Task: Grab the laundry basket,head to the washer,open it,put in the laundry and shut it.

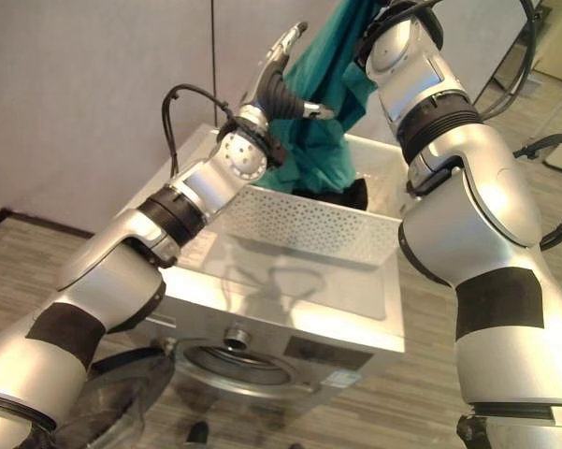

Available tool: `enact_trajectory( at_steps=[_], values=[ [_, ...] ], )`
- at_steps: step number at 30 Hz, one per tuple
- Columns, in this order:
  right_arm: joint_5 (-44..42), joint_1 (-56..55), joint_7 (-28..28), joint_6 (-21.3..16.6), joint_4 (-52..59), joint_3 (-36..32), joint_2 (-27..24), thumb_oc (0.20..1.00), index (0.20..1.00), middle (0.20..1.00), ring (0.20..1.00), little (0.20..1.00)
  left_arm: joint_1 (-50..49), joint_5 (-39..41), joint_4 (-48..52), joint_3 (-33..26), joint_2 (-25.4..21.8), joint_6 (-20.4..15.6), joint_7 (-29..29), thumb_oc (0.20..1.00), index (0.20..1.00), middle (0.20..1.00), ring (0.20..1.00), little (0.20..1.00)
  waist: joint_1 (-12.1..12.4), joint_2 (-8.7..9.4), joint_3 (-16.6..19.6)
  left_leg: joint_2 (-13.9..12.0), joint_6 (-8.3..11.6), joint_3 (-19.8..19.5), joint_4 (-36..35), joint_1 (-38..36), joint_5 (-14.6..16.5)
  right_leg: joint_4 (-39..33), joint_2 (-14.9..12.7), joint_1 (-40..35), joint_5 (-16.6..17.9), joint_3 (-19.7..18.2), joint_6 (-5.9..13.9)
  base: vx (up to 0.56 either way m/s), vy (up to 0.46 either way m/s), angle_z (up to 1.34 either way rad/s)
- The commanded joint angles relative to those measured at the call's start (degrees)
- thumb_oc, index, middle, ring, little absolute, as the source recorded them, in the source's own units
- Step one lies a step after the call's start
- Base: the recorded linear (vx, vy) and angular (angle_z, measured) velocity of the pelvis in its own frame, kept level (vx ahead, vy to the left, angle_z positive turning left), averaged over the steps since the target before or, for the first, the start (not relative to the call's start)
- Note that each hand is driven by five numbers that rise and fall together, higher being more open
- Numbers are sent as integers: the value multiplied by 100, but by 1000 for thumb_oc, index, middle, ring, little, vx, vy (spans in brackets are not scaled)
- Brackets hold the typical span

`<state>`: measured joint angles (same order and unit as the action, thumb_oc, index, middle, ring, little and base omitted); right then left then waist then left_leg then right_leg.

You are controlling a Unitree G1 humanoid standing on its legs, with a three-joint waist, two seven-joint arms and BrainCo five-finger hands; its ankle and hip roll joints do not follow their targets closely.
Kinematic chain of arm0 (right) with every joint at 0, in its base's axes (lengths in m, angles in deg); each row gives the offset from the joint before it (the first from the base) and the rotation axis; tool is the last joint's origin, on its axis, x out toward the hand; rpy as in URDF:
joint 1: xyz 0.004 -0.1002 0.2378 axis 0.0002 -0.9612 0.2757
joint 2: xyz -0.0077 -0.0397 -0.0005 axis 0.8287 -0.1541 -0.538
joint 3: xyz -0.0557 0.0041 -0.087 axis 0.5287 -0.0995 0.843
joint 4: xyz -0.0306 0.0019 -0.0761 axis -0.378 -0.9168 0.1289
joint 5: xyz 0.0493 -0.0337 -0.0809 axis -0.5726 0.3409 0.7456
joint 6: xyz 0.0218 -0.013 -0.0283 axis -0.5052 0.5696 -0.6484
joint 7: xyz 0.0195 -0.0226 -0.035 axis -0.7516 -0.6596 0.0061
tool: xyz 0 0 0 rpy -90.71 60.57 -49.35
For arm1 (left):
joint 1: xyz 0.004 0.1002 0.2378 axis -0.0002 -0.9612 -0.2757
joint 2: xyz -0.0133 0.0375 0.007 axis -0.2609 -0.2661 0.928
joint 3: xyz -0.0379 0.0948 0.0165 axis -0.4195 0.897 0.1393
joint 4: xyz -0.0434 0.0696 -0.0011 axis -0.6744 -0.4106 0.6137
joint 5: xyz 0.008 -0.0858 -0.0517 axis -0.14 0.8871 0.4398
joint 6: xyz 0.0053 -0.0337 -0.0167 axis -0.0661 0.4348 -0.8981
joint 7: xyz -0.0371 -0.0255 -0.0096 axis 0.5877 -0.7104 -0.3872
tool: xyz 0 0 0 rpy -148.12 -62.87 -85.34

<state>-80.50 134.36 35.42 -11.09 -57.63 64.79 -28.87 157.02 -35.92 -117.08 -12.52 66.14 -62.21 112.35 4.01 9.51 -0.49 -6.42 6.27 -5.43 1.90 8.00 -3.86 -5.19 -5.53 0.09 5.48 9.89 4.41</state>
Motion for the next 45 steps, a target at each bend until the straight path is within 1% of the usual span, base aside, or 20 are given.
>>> enact_trajectory(
  at_steps=[1,4,5,6,8,10,13,15,16,17,20,24,29,32,33,34,35,37,40,45],
  values=[
    [-139,980,50,-89,-581,401,-222,200,200,200,200,200,825,50,-604,85,15,-238,87,1000,1000,1000,1000,1000,225,-310,130,-362,-39,-491,-690,-771,524,19,-243,-257,-700,-72,359,0,0,0],
    [-182,947,45,-98,-573,381,-213,200,200,200,200,200,665,73,-624,88,96,-197,7,1000,1000,1000,1000,1000,211,-313,133,-372,-38,-504,-690,-757,517,19,-236,-252,-705,-65,348,0,0,0],
    [-191,921,32,-95,-553,387,-206,200,200,200,200,200,618,46,-839,151,218,-124,-30,1000,1000,1000,1000,1000,176,-327,130,-376,-34,-500,-690,-747,499,19,-230,-245,-705,-73,341,0,0,0],
    [-191,916,32,-95,-551,387,-211,200,200,200,200,200,624,50,-857,156,231,-134,-29,1000,1000,1000,1000,1000,179,-326,134,-376,-34,-503,-690,-743,498,19,-230,-243,-705,-71,340,0,0,0],
    [-284,897,3,-101,-511,351,-108,200,200,200,200,200,573,64,-1280,249,480,-51,-152,1000,1000,1000,1000,1000,95,-355,123,-371,-30,-470,-690,-736,488,19,-223,-214,-682,-101,339,0,0,0],
    [-312,879,-1,-99,-484,331,-91,200,200,200,200,200,554,81,-1366,264,530,-47,-172,1000,1000,1000,1000,1000,76,-360,129,-369,-29,-459,-690,-736,490,19,-223,-204,-672,-116,337,0,0,0],
    [-479,796,-51,-87,-350,234,-24,200,200,200,200,200,451,226,-1772,292,736,1,-329,1000,1000,1000,1000,1000,-63,-395,125,-361,-31,-382,-690,-728,506,19,-220,-166,-606,-218,332,-2,-2,-2],
    [-500,776,-56,-87,-314,217,-14,200,200,200,200,200,435,293,-1835,281,765,-11,-340,1000,1000,1000,1000,1000,-79,-401,128,-361,-32,-359,-690,-731,509,19,-219,-154,-595,-244,332,-1,-3,-15],
    [-567,716,-70,-69,-231,180,13,200,200,200,200,200,395,458,-1982,234,799,-6,-374,1000,1000,1000,1000,1000,-160,-415,132,-359,-34,-303,-690,-743,519,19,-215,-140,-569,-302,328,1,-1,-23],
    [-567,714,-69,-68,-229,179,13,200,200,200,200,200,395,462,-1989,236,801,-10,-375,1000,1000,1000,1000,1000,-154,-415,134,-360,-35,-297,-690,-745,520,19,-214,-138,-567,-309,328,6,-3,-18],
    [-623,636,-99,-47,-143,158,17,200,200,200,200,200,356,578,-2315,177,737,47,-379,1000,1000,1000,1000,1000,-273,-432,138,-351,-40,-198,-690,-783,536,19,-195,-109,-525,-426,315,-5,-9,-21],
    [-737,648,-130,-53,-97,147,127,200,200,200,200,200,526,823,-2396,100,692,28,-351,1000,1000,1000,1000,1000,-364,-447,136,-347,-34,-107,-690,-785,538,19,-183,-65,-488,-517,317,-2,-11,-10],
    [-867,600,-99,-90,242,21,189,200,200,200,200,200,686,1333,-2186,-1,751,-79,-352,1000,1000,1000,1000,1000,-467,-494,108,-349,-34,-10,-690,-792,530,19,-172,0,-456,-611,320,4,-11,-16],
    [-937,574,-64,-121,557,-35,149,200,200,200,200,200,715,1478,-2043,8,653,-141,-383,1000,1000,1000,1000,1000,-521,-515,102,-349,-40,45,-690,-787,534,19,-161,48,-435,-685,317,-5,-8,-18],
    [-935,530,-42,-151,776,-49,113,200,200,200,200,200,720,1604,-1984,5,614,-155,-429,294,294,294,294,294,-578,-538,88,-350,-41,83,-690,-796,531,19,-149,68,-428,-738,319,-3,-8,-8],
    [-933,525,-39,-147,785,-52,111,200,200,200,200,200,719,1606,-1982,7,613,-155,-430,294,294,294,294,294,-575,-537,88,-351,-41,86,-690,-798,532,19,-147,69,-427,-742,318,-3,-9,-7],
    [-952,507,-43,-165,887,-87,97,200,200,200,200,200,721,1614,-2026,5,543,-149,-463,200,200,200,200,200,-604,-548,81,-355,-40,117,-690,-801,532,19,-146,83,-420,-766,322,-1,1,-9],
    [-953,482,-34,-172,1011,-94,82,200,200,200,200,200,689,1618,-2035,24,480,-142,-500,200,200,200,200,200,-627,-554,75,-359,-38,149,-690,-807,535,19,-144,98,-409,-799,321,-1,0,-14],
    [-1005,364,-22,-235,1309,-145,-50,200,200,200,200,200,565,1480,-2125,68,190,-93,-579,200,200,200,200,200,-671,-578,61,-358,-41,212,-690,-827,540,19,-128,126,-391,-873,316,7,-7,-17],
    [-1010,267,-19,-251,1428,-127,-204,200,200,200,200,200,412,1428,-2064,34,100,-97,-571,200,200,200,200,200,-658,-582,21,-362,-44,206,-690,-828,523,19,-119,120,-405,-868,304,4,-17,-10]
  ],
)
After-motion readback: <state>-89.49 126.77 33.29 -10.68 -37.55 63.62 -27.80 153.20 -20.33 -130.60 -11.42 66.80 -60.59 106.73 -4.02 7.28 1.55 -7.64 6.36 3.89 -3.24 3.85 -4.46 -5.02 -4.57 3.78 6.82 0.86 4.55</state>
